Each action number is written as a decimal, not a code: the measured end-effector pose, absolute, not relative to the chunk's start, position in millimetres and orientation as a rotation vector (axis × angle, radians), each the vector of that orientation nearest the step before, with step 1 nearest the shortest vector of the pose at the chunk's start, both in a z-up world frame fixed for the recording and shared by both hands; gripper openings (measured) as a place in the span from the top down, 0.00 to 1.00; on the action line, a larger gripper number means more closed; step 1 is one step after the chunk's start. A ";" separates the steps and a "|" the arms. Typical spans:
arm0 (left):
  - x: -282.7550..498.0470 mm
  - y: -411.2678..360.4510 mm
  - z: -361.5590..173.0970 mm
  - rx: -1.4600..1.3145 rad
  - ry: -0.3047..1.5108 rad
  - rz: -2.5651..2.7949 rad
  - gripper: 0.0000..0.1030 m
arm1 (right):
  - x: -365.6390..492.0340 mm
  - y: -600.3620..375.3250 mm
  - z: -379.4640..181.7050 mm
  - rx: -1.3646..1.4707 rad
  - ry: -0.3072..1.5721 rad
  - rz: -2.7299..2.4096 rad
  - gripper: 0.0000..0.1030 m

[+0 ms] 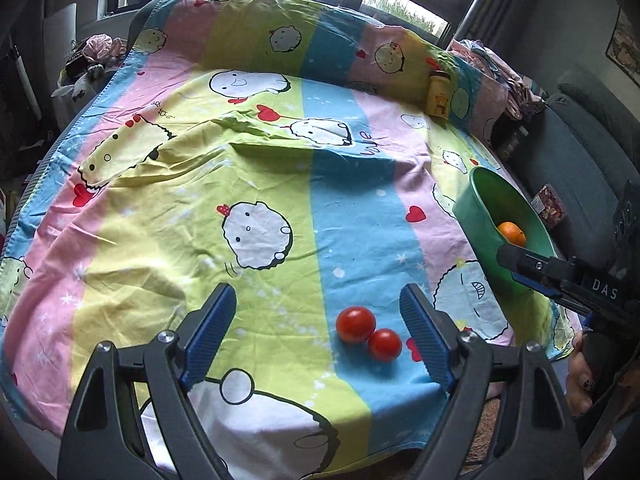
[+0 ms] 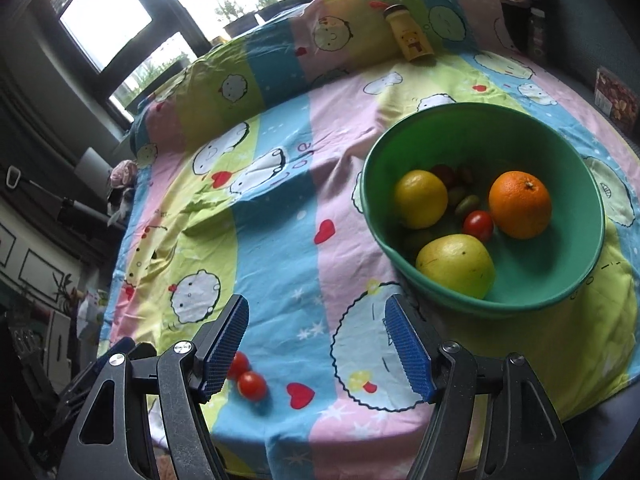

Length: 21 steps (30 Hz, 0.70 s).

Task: Organize fruits
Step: 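Move the right tool to the two red cherry tomatoes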

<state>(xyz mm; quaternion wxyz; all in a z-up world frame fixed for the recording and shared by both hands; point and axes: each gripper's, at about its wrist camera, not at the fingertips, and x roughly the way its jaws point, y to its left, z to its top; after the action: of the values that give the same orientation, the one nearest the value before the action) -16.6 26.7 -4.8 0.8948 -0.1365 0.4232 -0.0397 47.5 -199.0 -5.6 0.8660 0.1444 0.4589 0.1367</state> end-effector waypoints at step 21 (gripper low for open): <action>-31.1 60.8 -35.3 -0.399 0.932 0.061 0.19 | 36.8 -140.2 -56.2 0.189 1.111 0.468 0.31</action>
<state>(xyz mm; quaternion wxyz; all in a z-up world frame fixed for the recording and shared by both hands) -31.1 60.8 -35.3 0.8738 -0.1909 0.4464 0.0290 36.8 -140.2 -56.2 0.8195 0.0887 0.5218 0.2198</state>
